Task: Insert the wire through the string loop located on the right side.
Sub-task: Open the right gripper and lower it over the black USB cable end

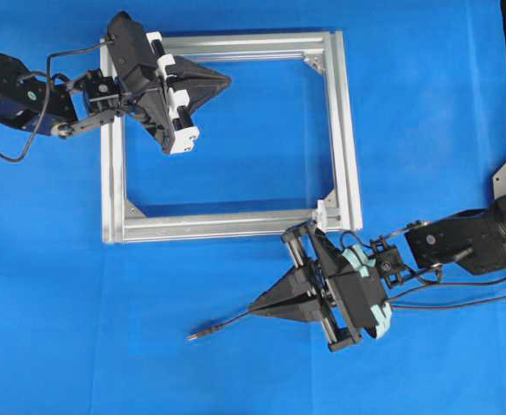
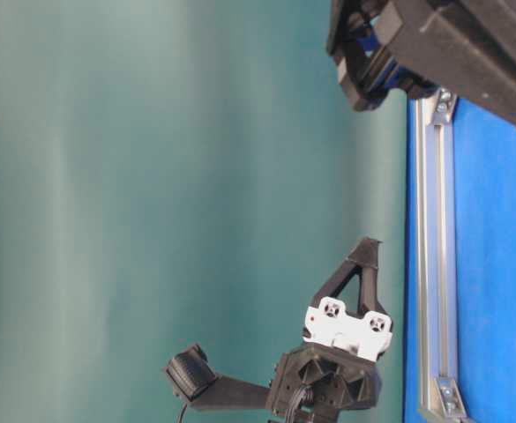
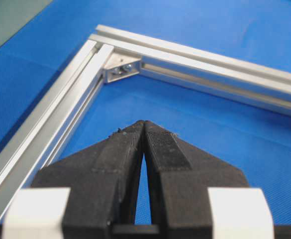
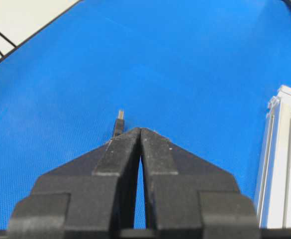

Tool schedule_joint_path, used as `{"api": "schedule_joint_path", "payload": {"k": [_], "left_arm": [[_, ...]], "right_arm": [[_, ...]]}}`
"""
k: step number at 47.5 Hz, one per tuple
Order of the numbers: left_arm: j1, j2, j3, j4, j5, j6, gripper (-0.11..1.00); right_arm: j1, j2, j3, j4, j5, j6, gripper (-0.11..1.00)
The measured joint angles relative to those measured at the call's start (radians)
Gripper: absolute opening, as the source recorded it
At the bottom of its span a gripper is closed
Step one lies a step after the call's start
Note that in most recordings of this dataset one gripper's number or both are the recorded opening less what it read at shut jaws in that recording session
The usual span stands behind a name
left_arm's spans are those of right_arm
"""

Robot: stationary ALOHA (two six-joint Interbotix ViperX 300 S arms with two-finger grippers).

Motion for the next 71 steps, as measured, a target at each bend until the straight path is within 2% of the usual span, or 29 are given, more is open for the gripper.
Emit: {"api": "schedule_joint_path", "payload": {"k": [6,25,28,31,34,42,44,50,57,71], "left_arm": [[-0.005,-0.018,0.0,0.018,0.034,0.008,0.0],[-0.008,-0.021,0.0,0.023,0.043,0.009,0.0],[-0.008,-0.021,0.0,0.023,0.043,0.009,0.0],[-0.008,-0.021,0.0,0.023,0.044,0.009,0.0],[-0.008,-0.021,0.0,0.023,0.043,0.009,0.0],[-0.008,-0.021,0.0,0.023,0.043,0.008,0.0],[-0.008,-0.021,0.0,0.023,0.043,0.009,0.0],[-0.008,-0.021,0.0,0.023,0.043,0.009,0.0],[-0.008,-0.021,0.0,0.023,0.043,0.009,0.0],[-0.008,-0.021,0.0,0.023,0.043,0.009,0.0]], "right_arm": [[0.002,-0.021,-0.005,0.0,0.021,0.002,-0.06],[0.008,-0.038,-0.012,0.0,0.072,0.025,-0.03],[0.011,-0.038,-0.014,0.0,0.074,0.026,0.04],[0.014,-0.038,-0.014,0.0,0.074,0.031,0.16],[0.015,-0.038,-0.014,0.0,0.074,0.032,0.32],[0.015,-0.038,-0.014,0.0,0.081,0.032,0.82],[0.015,-0.038,-0.014,0.0,0.083,0.032,0.89],[0.015,-0.038,-0.014,0.0,0.083,0.032,0.77],[0.015,-0.012,-0.023,0.02,0.083,0.031,0.81],[0.032,0.12,-0.097,0.061,0.083,0.035,0.8]]}}
